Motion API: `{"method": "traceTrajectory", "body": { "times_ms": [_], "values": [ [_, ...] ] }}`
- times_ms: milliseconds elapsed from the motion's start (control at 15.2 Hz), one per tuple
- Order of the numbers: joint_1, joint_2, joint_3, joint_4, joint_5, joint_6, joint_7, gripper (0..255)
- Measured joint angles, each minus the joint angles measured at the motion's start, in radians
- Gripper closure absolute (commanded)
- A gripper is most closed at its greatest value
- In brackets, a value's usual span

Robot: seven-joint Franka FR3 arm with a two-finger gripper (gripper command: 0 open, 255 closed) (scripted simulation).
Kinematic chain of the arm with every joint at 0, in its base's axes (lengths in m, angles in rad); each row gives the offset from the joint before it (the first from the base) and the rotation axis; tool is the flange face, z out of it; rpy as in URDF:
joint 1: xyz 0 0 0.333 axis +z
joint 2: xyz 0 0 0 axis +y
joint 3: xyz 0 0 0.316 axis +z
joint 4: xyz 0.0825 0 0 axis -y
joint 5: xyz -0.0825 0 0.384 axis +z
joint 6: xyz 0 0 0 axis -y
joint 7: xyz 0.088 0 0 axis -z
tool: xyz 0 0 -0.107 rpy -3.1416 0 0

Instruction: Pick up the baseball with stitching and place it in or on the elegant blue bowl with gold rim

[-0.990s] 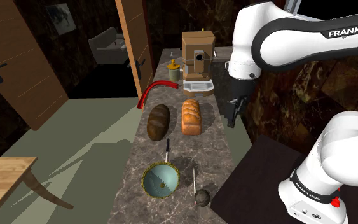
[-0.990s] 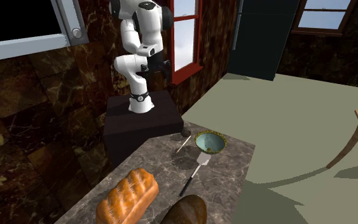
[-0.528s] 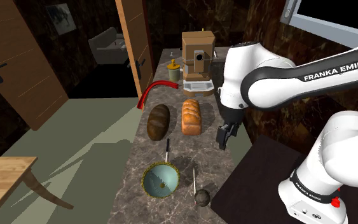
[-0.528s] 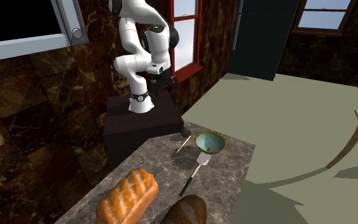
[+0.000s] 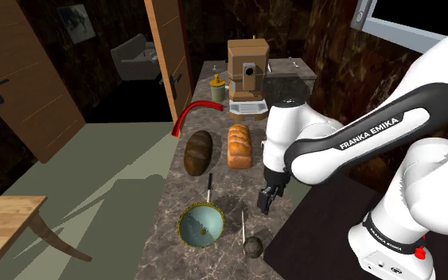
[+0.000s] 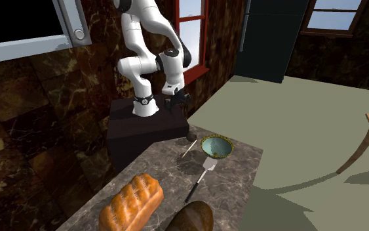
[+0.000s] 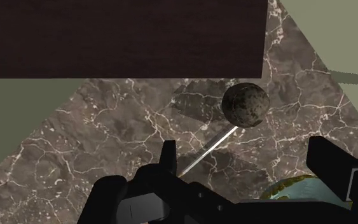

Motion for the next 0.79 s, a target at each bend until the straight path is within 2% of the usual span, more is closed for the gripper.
{"method": "traceTrajectory", "body": {
  "times_ms": [396,594,660,792],
  "values": [
    [0.034,0.306,0.077,-0.001,0.057,0.331,0.025,0],
    [0.044,0.483,0.088,0.044,0.006,0.477,0.081,0],
    [0.056,0.544,0.076,0.066,-0.030,0.521,0.111,0],
    [0.083,0.613,0.063,0.080,-0.055,0.581,0.140,0]
  ]
}}
